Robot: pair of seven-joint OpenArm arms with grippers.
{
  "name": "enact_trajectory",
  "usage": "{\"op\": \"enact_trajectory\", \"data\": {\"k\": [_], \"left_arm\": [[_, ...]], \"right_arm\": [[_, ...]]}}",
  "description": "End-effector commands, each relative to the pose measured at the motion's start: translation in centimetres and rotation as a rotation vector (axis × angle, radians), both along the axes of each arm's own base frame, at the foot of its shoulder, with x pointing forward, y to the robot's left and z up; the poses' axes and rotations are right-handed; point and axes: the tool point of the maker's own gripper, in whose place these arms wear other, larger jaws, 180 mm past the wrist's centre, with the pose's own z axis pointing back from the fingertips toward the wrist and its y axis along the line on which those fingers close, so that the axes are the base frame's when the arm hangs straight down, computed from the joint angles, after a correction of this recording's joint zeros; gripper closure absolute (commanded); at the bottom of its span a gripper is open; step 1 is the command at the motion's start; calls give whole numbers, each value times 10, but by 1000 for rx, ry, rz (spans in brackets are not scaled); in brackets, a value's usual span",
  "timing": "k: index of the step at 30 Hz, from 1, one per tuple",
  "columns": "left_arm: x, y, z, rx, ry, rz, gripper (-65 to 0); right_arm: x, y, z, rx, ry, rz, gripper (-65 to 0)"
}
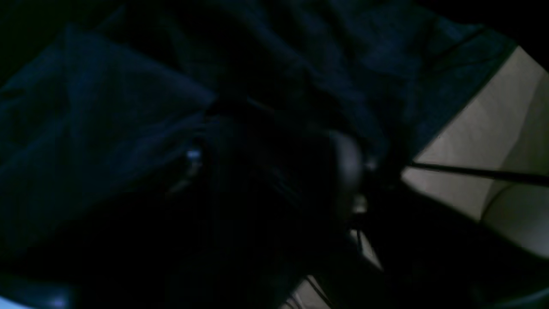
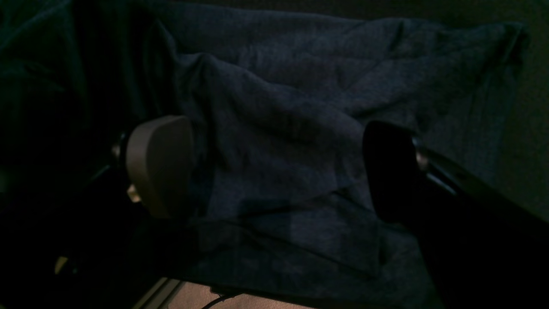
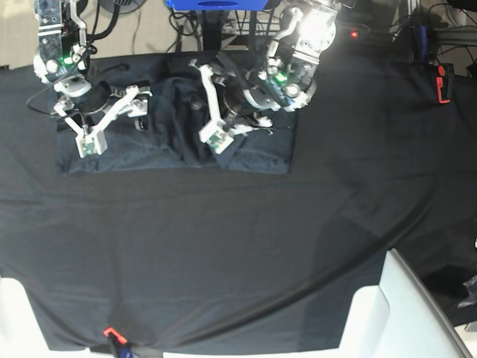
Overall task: Fold the T-shirt properly
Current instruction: 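Fold the shirt end with the left gripper toward the right gripper, then press the folded end down with the left gripper beside the right gripper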
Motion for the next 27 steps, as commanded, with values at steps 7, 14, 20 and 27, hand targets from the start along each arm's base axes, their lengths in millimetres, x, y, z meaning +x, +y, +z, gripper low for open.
{"op": "enact_trajectory", "data": {"k": [7, 14, 20, 27], "left_arm": [[-1, -49, 27, -79, -67, -129, -451], [-5, -68, 39, -101, -100, -194, -449], [28, -1, 55, -43, -174, -7, -217], [57, 83, 42, 119, -170, 237, 0]], "right_arm": [[7, -2, 9, 5, -41, 0, -600], [8, -2, 10, 4, -44, 1, -600], [9, -2, 10, 4, -44, 0, -600], [9, 0, 10, 9, -45, -2, -600]]}}
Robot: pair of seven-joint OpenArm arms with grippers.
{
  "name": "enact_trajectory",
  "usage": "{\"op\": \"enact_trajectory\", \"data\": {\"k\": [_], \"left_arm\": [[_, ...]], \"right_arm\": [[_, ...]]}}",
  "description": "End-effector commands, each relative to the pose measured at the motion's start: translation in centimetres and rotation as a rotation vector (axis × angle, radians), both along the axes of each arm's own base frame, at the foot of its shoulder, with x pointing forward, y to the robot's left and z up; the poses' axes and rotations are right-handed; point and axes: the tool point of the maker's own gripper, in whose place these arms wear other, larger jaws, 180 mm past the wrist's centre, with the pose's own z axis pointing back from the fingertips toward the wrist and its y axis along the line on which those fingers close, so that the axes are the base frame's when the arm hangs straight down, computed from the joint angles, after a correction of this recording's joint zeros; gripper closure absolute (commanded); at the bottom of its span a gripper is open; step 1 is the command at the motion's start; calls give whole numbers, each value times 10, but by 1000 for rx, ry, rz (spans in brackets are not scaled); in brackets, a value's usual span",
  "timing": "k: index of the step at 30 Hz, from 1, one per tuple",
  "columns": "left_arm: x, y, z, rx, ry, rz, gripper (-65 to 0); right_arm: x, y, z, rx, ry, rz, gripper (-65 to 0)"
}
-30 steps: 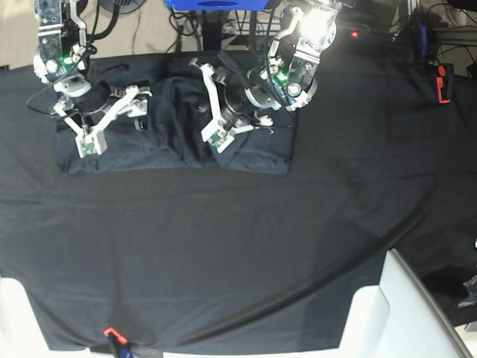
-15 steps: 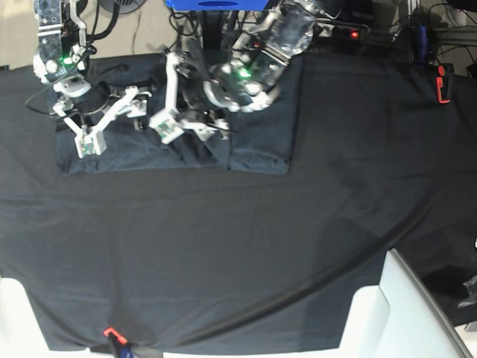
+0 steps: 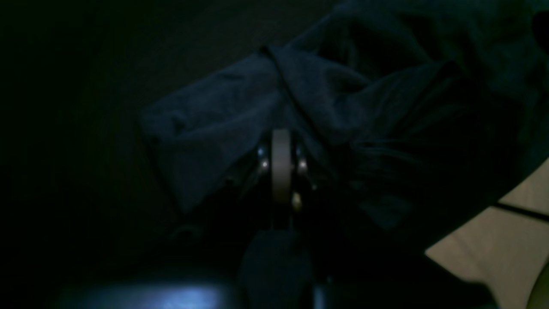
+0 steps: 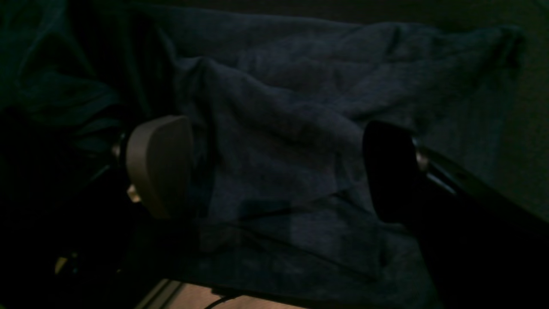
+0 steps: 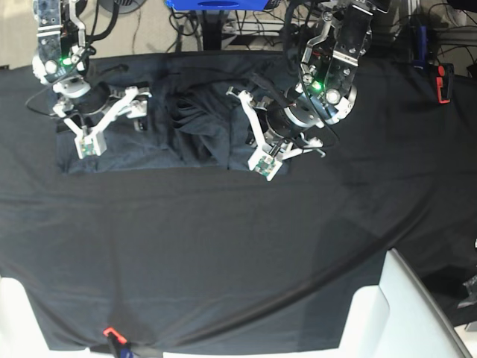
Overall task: Fold the T-shirt properly
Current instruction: 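Press the folded end down with the left gripper beside the right gripper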
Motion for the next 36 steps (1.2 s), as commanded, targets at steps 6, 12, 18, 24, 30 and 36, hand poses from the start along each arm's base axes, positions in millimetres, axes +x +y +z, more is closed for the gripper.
{"op": "enact_trajectory", "data": {"k": [6, 12, 18, 24, 30, 36], "left_arm": [[0, 6, -12, -4, 28, 64, 0], [-12, 8, -34, 9, 94, 73, 0], [-19, -14, -35, -5, 101, 7, 0], [-29, -35, -37, -27, 121, -34, 0], [-36, -40, -41, -33, 141, -39, 0], [-53, -62, -41, -40, 152, -125, 0]], "right_arm": [[8, -1, 10, 3, -43, 0, -600], [6, -1, 8, 3, -37, 0, -599], [6, -1, 8, 3, -37, 0, -597], [5, -1, 8, 3, -35, 0, -597], [5, -1, 8, 3, -35, 0, -597], [5, -1, 8, 3, -35, 0, -597]]}}
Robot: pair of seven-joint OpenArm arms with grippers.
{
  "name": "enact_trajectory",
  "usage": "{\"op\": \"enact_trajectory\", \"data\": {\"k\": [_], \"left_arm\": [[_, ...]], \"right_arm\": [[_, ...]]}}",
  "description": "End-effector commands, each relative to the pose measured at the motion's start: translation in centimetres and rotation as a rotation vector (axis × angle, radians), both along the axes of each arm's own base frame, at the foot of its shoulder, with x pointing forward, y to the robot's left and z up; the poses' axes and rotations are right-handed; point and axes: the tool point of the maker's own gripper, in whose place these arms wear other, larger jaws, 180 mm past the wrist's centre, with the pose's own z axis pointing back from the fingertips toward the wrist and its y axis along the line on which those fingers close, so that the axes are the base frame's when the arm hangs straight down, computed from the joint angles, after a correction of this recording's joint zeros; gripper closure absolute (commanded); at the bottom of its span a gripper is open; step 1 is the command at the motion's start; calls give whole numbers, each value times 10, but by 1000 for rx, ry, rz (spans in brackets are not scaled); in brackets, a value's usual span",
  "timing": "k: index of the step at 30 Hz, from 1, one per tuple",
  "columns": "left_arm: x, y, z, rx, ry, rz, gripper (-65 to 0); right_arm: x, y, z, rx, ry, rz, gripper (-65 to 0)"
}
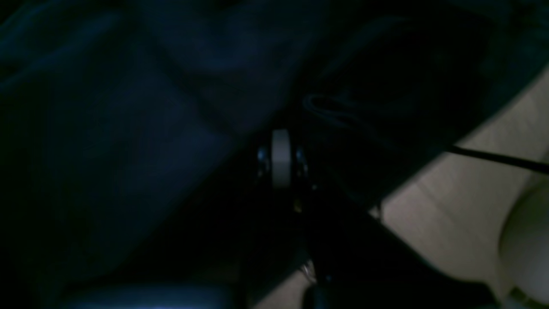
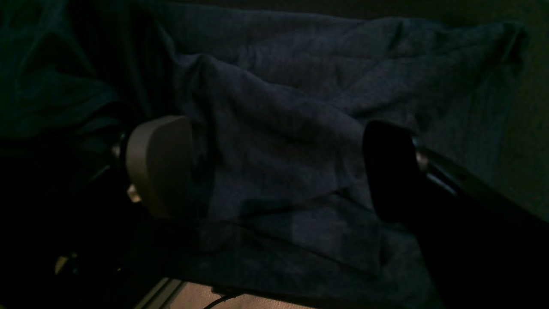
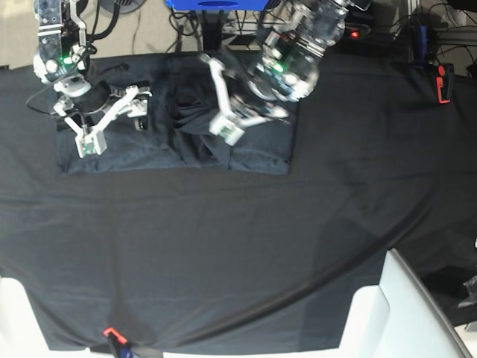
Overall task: Fold the T-shirt properly
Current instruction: 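Press the folded end down with the left gripper beside the right gripper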
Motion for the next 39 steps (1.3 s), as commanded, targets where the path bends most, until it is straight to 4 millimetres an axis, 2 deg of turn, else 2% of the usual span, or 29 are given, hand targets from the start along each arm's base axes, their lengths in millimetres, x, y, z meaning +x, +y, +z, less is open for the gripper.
{"op": "enact_trajectory", "data": {"k": [1, 9, 12, 15, 18, 22, 27, 30, 35, 39], "left_arm": [[5, -10, 10, -34, -31, -8, 0], [-22, -38, 11, -50, -14, -128, 0], [-33, -47, 20, -62, -36, -198, 0], [-31, -49, 33, -77, -71, -218, 0], [-29, -42, 35, -72, -81, -207, 0], [-11, -20, 31, -42, -88, -134, 0], [6, 12, 15, 16, -68, -42, 0], [7, 27, 2, 45, -39, -5, 0], [14, 29, -6, 59, -26, -3, 0], [24, 21, -5, 46, -33, 5, 0]], "right_arm": [[6, -1, 9, 4, -38, 0, -597], [6, -1, 8, 4, -37, 0, -597], [6, -1, 8, 4, -37, 0, -597], [7, -1, 8, 4, -38, 0, -597], [7, -1, 9, 4, -40, 0, -597], [7, -1, 9, 4, -40, 0, -597], [7, -1, 9, 4, -40, 0, -597], [7, -1, 9, 4, -40, 0, -597], [7, 1, 9, 7, -40, 2, -597], [7, 0, 9, 6, -40, 1, -597]]}}
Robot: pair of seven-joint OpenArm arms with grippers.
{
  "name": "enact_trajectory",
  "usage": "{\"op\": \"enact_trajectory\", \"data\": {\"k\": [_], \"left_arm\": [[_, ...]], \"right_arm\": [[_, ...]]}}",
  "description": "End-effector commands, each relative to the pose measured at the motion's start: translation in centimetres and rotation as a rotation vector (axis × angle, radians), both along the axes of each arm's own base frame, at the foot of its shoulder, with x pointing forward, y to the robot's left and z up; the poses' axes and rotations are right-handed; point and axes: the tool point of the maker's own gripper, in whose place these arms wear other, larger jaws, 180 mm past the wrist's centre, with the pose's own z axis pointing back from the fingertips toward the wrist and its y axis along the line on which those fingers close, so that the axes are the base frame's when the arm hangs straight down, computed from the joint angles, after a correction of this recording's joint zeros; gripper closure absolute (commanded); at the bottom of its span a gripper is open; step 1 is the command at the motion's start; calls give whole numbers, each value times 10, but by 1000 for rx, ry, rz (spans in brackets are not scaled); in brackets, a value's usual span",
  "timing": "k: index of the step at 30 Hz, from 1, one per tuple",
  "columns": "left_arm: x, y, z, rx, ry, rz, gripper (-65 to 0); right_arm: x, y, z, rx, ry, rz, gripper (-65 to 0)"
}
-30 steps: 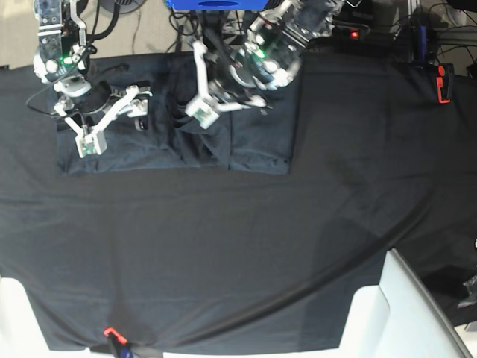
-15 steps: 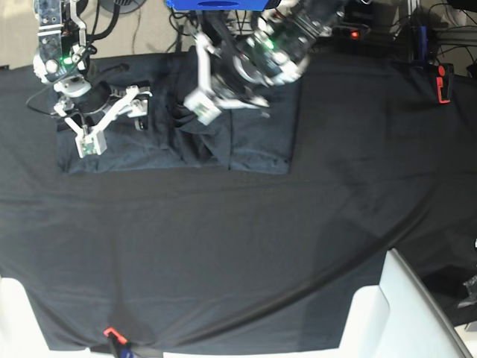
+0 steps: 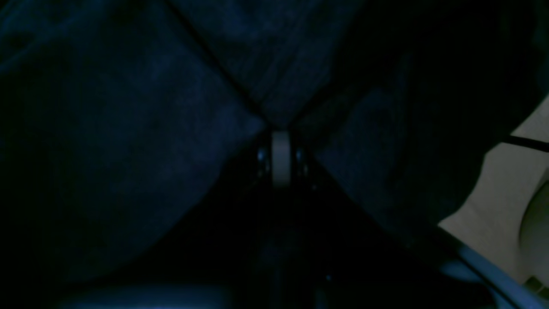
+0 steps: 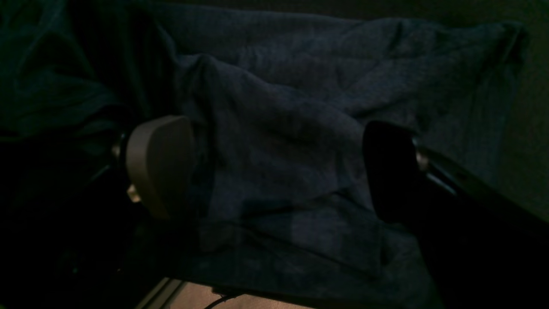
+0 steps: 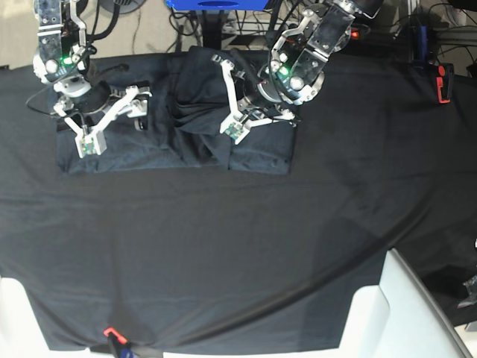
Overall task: Fold the T-shirt properly
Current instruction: 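Press the folded end down with the left gripper beside the right gripper, then release the shirt with the left gripper and raise it away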
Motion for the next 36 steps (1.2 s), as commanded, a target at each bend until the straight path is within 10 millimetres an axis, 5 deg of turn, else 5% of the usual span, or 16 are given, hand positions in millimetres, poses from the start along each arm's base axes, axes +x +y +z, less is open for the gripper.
{"op": "enact_trajectory", "data": {"k": [1, 13, 19, 27, 36], "left_arm": [[13, -8, 9, -30, -37, 2, 0], [46, -44, 31, -104, -89, 13, 0], [62, -54, 24, -99, -73, 17, 0], [100, -83, 39, -134, -107, 12, 0], [117, -138, 49, -198, -201, -106, 0]], "right_arm": [[7, 0, 9, 5, -39, 0, -597], [-3, -3, -12, 5, 23, -8, -596], [-2, -3, -11, 4, 20, -10, -596], [1, -3, -10, 4, 13, -10, -596], [2, -3, -8, 3, 6, -5, -596]]}}
